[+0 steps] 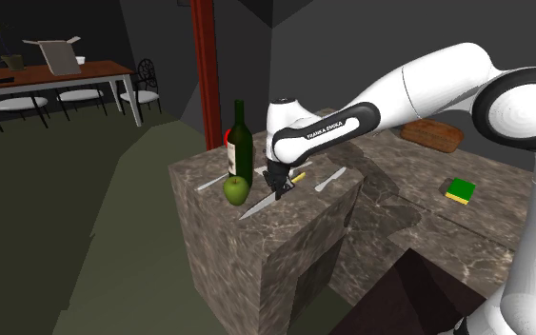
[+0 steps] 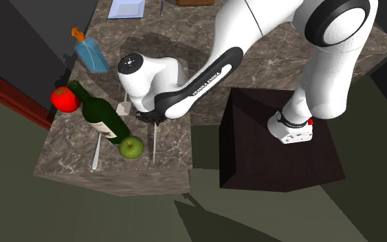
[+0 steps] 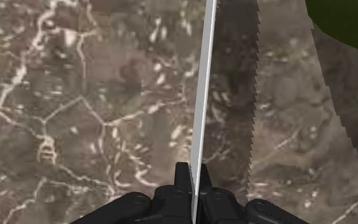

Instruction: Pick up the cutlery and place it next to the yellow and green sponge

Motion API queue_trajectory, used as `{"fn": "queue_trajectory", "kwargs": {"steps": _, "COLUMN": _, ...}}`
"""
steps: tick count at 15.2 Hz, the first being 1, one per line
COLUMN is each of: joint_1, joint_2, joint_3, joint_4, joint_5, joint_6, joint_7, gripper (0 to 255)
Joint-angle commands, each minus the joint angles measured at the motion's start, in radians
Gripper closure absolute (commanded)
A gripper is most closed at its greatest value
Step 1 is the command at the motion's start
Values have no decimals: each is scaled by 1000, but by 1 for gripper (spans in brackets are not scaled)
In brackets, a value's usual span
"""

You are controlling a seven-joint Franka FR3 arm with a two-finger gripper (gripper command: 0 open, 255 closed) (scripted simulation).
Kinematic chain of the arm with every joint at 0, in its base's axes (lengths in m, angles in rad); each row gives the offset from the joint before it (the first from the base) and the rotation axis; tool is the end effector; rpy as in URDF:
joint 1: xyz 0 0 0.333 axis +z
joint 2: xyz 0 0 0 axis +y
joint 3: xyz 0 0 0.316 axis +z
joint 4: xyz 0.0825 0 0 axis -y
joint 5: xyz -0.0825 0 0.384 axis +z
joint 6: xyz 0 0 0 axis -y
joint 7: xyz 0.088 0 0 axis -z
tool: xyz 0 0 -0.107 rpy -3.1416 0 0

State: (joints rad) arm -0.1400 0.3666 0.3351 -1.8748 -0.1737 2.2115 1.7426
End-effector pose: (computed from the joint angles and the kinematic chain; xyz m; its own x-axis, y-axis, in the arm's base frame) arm 0.6190 0.1040 0.3264 0.1073 -0.9940 0.0211 -0.9942 -0.1073 0.0024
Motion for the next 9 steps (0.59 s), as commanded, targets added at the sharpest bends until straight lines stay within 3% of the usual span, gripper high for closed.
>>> {"fn": "queue_trajectory", "kwargs": {"steps": 1, "joint_1": -1, "joint_2": -7, "joint_3": 2, "joint_4": 4, "joint_5": 4, "joint_6": -11, "joint_7": -2, "gripper": 255}}
{"fn": "queue_trajectory", "kwargs": {"steps": 9, "joint_1": -8, "joint_2": -58, "joint_3": 12, "joint_4": 46, "joint_5": 29, "joint_6": -101, "joint_7": -20, "gripper": 255}}
